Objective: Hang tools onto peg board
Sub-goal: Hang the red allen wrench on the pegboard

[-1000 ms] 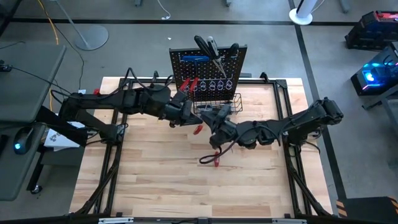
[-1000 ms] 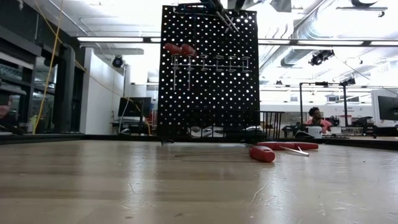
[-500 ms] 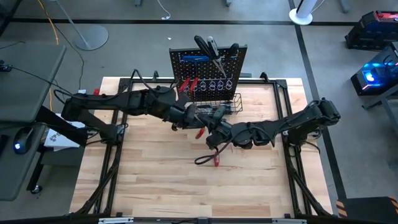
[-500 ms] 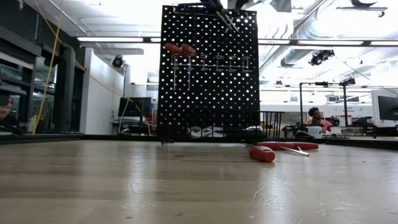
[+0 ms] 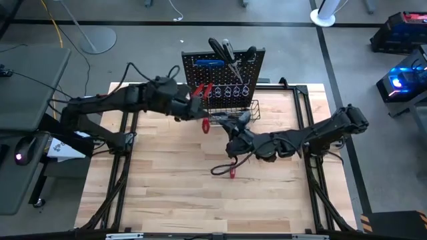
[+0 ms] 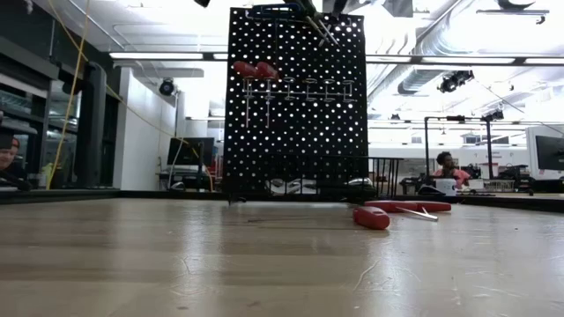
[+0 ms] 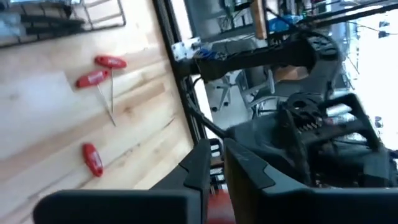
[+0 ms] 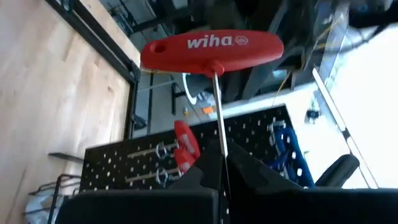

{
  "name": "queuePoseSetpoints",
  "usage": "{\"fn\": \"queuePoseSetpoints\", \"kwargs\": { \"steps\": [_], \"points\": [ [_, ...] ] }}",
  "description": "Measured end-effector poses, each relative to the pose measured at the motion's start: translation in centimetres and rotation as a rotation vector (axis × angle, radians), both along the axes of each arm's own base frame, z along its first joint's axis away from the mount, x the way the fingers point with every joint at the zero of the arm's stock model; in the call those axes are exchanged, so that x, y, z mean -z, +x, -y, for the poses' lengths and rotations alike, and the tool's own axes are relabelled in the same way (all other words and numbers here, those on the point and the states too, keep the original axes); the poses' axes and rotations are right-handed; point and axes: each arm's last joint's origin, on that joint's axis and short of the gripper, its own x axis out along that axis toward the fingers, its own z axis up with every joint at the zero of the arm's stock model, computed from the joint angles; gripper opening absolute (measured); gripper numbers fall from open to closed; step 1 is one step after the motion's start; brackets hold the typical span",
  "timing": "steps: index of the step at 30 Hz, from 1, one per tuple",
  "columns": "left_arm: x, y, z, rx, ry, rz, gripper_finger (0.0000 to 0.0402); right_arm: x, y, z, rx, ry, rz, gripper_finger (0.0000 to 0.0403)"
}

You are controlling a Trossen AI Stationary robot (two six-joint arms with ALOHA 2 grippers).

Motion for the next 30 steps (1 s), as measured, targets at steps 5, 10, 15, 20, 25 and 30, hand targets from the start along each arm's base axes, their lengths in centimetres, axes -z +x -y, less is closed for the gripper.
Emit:
{"fn": "queuePoseSetpoints", "kwargs": {
  "steps": [5,10,15,20,25,30],
  "points": [
    [-0.6,-1.1,-0.7,-0.019,0.036,0.005,0.0060,0.1,-0.2,0.1,0.025,0.041,0.014,0.0000],
    [-2.0,-3.7,-1.1,-0.024,0.193,0.033,0.0072,-0.3,-1.1,0.7,0.071,0.187,0.102,0.0000],
    [-4.3,-7.6,-0.3,-0.123,0.473,0.065,0.0074,-1.2,-2.8,2.9,0.015,0.749,0.316,0.0000],
    [-3.1,-9.0,1.8,-0.236,0.587,0.009,0.0074,-1.7,-2.4,4.3,-0.119,1.148,0.389,0.0000],
    [2.4,-6.8,4.9,-0.188,0.537,-0.005,0.0074,-2.7,-1.9,4.3,-0.194,1.219,0.512,0.0000],
    [7.1,-6.5,7.6,-0.164,0.464,-0.008,0.0074,-1.7,-2.0,4.6,-0.116,1.252,0.445,0.0000]
  ]
}}
